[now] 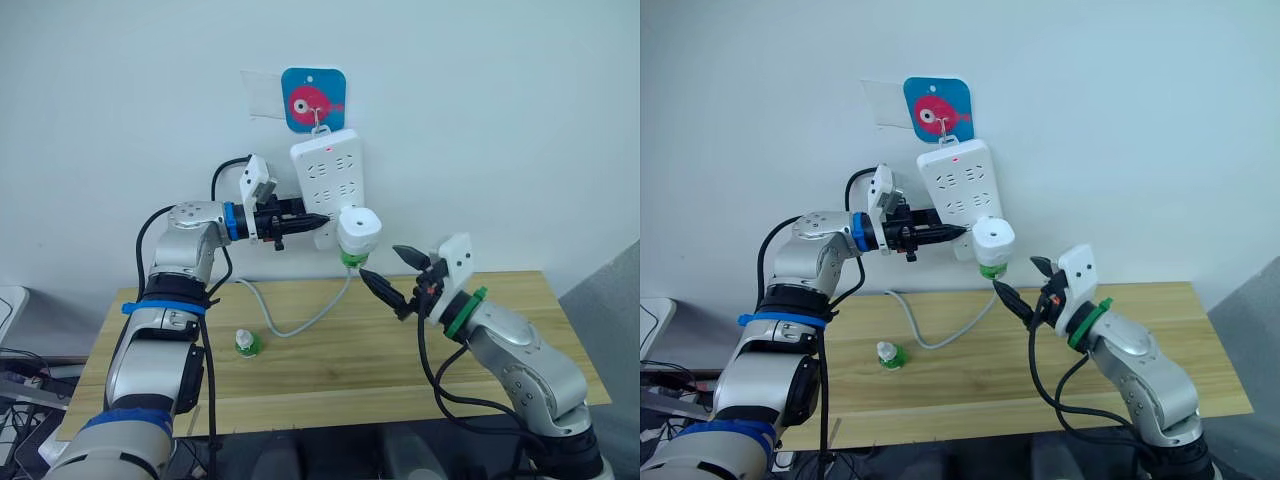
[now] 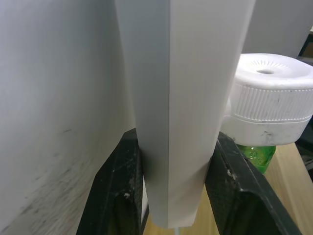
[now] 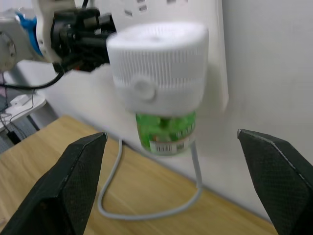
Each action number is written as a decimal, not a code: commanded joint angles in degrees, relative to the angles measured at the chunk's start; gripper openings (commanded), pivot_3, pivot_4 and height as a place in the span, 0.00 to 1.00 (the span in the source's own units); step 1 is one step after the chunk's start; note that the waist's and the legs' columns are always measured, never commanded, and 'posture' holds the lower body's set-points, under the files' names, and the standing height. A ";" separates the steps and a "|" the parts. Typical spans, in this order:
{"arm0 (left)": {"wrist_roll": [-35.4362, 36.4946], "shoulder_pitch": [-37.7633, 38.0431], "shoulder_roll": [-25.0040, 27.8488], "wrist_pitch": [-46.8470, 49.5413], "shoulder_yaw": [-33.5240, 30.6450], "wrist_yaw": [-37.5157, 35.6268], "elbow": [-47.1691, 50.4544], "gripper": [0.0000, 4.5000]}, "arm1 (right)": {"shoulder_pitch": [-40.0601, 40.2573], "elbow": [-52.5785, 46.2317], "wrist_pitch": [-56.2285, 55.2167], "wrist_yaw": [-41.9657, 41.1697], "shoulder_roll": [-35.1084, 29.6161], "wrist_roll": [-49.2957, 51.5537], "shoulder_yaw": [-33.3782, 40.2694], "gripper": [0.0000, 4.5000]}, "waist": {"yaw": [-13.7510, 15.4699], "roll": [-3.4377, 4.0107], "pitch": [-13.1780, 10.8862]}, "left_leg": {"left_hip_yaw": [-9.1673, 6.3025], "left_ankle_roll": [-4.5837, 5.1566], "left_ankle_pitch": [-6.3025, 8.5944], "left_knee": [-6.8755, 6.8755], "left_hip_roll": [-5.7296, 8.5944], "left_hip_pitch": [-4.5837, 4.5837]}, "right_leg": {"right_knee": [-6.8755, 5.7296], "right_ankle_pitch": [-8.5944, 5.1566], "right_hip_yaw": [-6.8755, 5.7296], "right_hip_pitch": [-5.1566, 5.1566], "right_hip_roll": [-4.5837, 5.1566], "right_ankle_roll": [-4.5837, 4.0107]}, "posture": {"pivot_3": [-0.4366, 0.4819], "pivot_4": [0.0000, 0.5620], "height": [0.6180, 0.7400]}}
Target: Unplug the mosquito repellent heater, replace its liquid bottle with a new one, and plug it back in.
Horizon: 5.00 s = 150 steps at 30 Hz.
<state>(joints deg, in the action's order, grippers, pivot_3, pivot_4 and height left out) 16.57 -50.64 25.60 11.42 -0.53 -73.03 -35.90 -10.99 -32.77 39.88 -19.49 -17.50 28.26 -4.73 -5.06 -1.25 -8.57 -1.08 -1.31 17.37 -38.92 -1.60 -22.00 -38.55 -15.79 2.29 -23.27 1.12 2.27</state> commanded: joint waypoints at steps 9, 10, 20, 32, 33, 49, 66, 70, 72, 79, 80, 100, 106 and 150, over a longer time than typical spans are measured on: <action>1.73 1.04 -1.66 2.66 -0.60 2.98 5.27 0.30 | -11.56 -3.85 12.75 12.01 7.71 -0.04 -1.02 1.00 | -0.03 0.13 -0.68 | -0.02 0.00 -0.02 -0.07 0.00 0.04 | -0.22 -0.01 0.00 -0.02 0.01 -0.01 | 0.29 0.33 1.00; 1.76 1.11 -1.71 2.78 -0.58 3.09 5.49 0.30 | -12.25 -3.30 12.79 12.57 8.11 -0.86 -1.37 1.00 | -0.04 0.13 -0.68 | -0.03 0.00 -0.02 -0.07 0.00 0.04 | -0.22 -0.01 -0.01 -0.02 0.01 -0.02 | 0.29 0.33 1.00; 1.53 1.66 -1.32 2.94 -0.14 3.55 6.66 0.30 | -15.31 0.29 10.54 14.08 8.16 -7.41 -4.61 1.00 | -0.05 0.15 -0.78 | -0.02 0.00 -0.02 -0.07 0.02 0.01 | -0.15 -0.01 -0.01 -0.03 0.03 -0.02 | 0.30 0.33 1.00; 1.25 1.75 -1.48 2.03 -0.08 3.74 6.09 0.30 | -14.31 2.53 6.46 12.78 9.08 -11.87 -5.84 0.70 | -0.05 0.14 -0.81 | -0.02 0.00 -0.02 -0.06 0.02 0.00 | -0.12 -0.01 -0.01 -0.03 0.03 -0.02 | 0.30 0.33 1.00; 1.23 1.75 -1.46 1.97 -0.10 3.73 6.00 0.30 | -14.17 2.40 6.50 12.60 9.07 -11.86 -5.80 0.66 | -0.05 0.14 -0.81 | -0.02 0.00 -0.02 -0.06 0.02 0.00 | -0.12 -0.01 0.00 -0.03 0.03 -0.02 | 0.30 0.33 1.00; 0.09 1.19 -0.12 -0.99 -0.41 5.21 2.32 0.30 | -7.57 -11.86 15.47 10.56 4.03 -7.52 -0.16 0.66 | -0.10 0.21 -0.89 | -0.10 0.01 -0.01 0.00 0.05 -0.23 | 0.21 -0.03 -0.08 -0.04 0.10 0.02 | 0.31 0.33 1.00; 3.15 15.27 7.40 4.59 -5.75 8.54 14.31 0.97 | -4.03 -2.82 4.75 4.68 5.51 -3.96 7.84 0.66 | -1.61 0.24 -0.99 | -0.08 0.01 -0.02 0.04 -0.05 0.02 | -0.29 -0.12 0.05 -0.14 -0.04 -0.09 | 0.34 0.30 1.00; 6.38 27.08 8.88 9.05 -8.85 11.47 28.43 0.99 | -3.53 0.09 3.56 4.38 6.64 -1.99 9.71 0.66 | -1.36 0.26 -1.02 | -0.10 0.01 -0.02 0.08 -0.17 0.00 | -0.28 -0.15 0.10 -0.16 0.07 -0.11 | 0.37 0.29 1.00; 7.64 32.42 8.89 10.14 -9.54 13.25 36.01 0.99 | -4.22 1.51 3.99 4.81 7.63 -0.47 11.22 0.66 | -1.20 0.27 -1.04 | -0.10 0.01 -0.02 0.08 -0.29 0.00 | -0.29 -0.15 0.16 -0.16 0.15 -0.11 | 0.38 0.29 1.00; -0.96 41.25 1.11 -0.90 -0.88 24.72 55.36 0.99 | -6.73 6.13 14.13 12.03 14.49 14.13 22.57 0.66 | 1.78 0.26 -1.08 | -0.15 -0.15 -0.11 0.07 -0.14 0.01 | -0.39 -0.14 0.15 -0.06 0.42 -0.12 | 0.41 0.28 1.00; -1.73 41.06 0.22 -1.82 0.16 25.54 55.69 0.99 | -7.13 6.36 15.44 13.49 15.35 16.30 23.95 0.66 | 2.00 0.26 -1.08 | -0.14 -0.18 -0.12 0.07 -0.12 0.02 | -0.40 -0.13 0.16 -0.04 0.41 -0.12 | 0.41 0.28 1.00; -3.05 31.54 -17.63 -6.71 12.76 32.88 44.10 0.99 | -3.85 6.27 6.37 51.37 13.93 73.41 23.38 0.66 | -0.22 0.32 -1.13 | -0.11 -0.16 -0.12 0.08 -0.02 0.02 | -0.32 -0.14 0.19 -0.02 -0.04 -0.10 | 0.34 0.31 1.00; -3.46 30.01 -18.23 -7.70 12.88 33.68 41.98 0.99 | -2.76 4.81 2.50 50.72 10.41 74.91 18.80 0.66 | -0.17 0.32 -1.14 | -0.14 -0.16 -0.12 0.08 -0.02 -0.03 | -0.23 -0.15 0.18 -0.02 -0.07 -0.09 | 0.33 0.31 1.00; 0.86 28.30 -0.03 -18.31 14.07 8.28 42.19 0.50 | -19.24 41.93 39.57 8.59 -29.86 84.74 7.67 0.99 | 0.29 0.37 -2.75 | -0.09 -0.05 -0.06 0.14 -0.09 -0.14 | 0.05 -0.17 0.14 -0.04 -0.09 -0.17 | 0.38 0.36 1.00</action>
<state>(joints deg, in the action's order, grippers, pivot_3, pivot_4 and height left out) 16.64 -21.66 25.24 -4.44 13.61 -63.23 5.22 -29.03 8.10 75.60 -7.01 -46.56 111.48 3.48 -4.78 -0.88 -11.32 -1.23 -1.36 17.31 -38.78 -1.69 -22.23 -38.46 -15.96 2.42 -23.33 1.04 2.10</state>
